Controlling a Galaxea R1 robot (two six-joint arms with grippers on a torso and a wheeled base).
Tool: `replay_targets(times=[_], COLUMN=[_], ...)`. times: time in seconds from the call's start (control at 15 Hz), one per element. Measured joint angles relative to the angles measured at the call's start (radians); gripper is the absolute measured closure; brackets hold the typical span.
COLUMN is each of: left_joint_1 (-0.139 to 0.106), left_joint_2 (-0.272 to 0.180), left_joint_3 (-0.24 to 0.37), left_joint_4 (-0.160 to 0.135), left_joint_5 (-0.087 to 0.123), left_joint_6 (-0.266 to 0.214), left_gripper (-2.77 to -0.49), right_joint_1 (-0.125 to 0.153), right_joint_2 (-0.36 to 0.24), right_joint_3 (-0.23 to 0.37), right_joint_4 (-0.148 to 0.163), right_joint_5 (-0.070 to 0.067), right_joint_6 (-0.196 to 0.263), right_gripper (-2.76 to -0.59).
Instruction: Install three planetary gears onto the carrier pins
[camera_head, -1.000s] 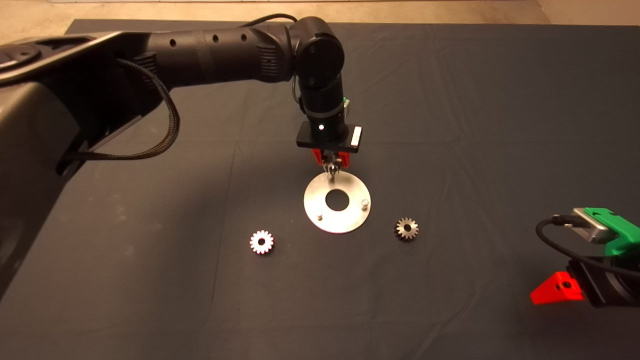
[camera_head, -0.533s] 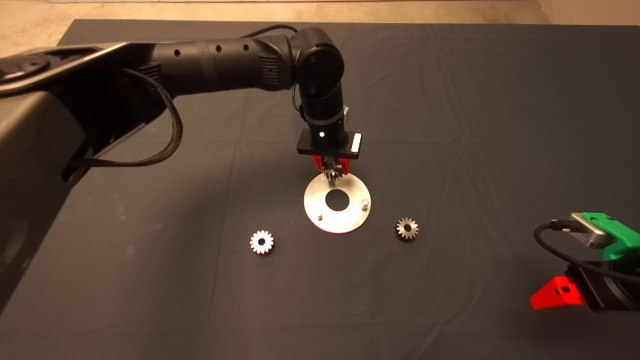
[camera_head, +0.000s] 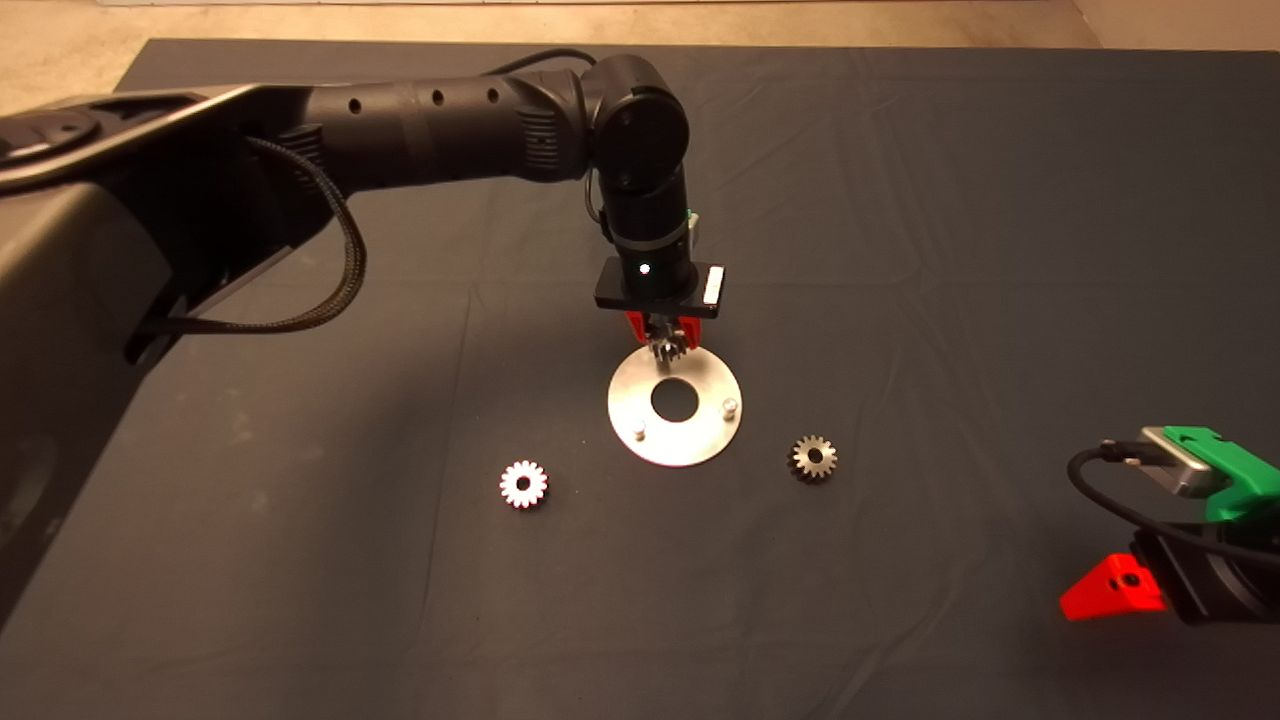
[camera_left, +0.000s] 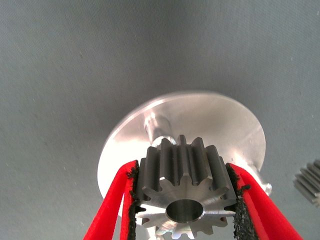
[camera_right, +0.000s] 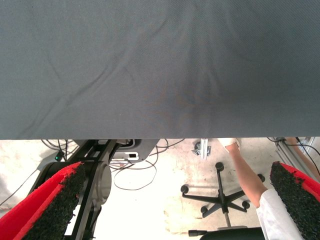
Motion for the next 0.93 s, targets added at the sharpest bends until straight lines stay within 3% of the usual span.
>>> replay_targets(times=[0.27, 0.87, 0.93], left_joint_1=[0.024, 0.025, 0.023], left_joint_2=[0.001, 0.005, 0.006], left_joint_3=[0.0, 0.004, 0.005], left_joint_4=[0.02, 0.047, 0.06], left_joint_5=[0.0, 0.0, -0.002], left_joint_6=[-0.001, -0.003, -0.003], left_gripper=[-0.96, -0.96, -0.96], right_joint_1=[0.0, -0.001, -0.002], right_joint_2=[-0.002, -0.014, -0.014], right_joint_3=[0.0, 0.0, 0.0], right_joint_4=[0.0, 0.0, 0.0], right_joint_5=[0.0, 0.0, 0.0], right_joint_6=[0.0, 0.0, 0.0], right_gripper=[-2.75, -2.75, -2.75])
